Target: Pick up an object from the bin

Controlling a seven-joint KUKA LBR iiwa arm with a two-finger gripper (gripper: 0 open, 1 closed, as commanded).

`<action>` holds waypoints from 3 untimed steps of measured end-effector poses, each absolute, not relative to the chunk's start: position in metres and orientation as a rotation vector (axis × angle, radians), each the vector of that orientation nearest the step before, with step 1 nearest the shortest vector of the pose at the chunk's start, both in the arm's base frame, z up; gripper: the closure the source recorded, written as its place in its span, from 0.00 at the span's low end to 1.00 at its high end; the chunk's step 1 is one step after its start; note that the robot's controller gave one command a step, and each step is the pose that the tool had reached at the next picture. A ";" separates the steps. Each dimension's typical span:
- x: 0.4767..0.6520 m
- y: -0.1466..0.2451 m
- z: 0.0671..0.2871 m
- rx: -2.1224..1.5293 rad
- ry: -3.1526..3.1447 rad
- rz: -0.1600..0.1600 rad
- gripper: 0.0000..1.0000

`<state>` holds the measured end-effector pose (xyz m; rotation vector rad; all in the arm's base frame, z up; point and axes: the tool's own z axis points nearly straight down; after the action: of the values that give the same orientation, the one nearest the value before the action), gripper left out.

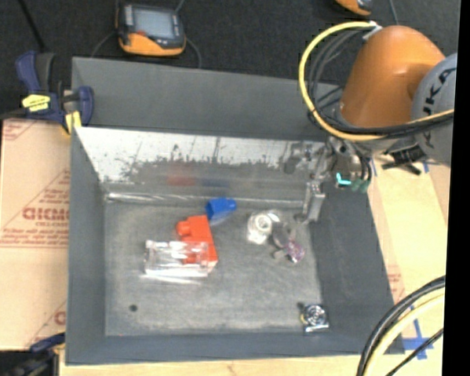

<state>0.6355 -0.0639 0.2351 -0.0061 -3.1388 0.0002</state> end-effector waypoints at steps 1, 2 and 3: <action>0.579 -0.080 0.174 -0.094 -3.134 -0.001 0.00; 0.571 -0.117 0.071 -0.199 -3.133 0.000 0.00; 0.573 -0.116 0.075 -0.191 -3.141 0.003 1.00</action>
Offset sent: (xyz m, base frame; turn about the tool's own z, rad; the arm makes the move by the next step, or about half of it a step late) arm -0.0535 -0.0150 -0.0576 0.0550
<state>0.5733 -0.1165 0.0747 -0.1911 -3.1406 0.0027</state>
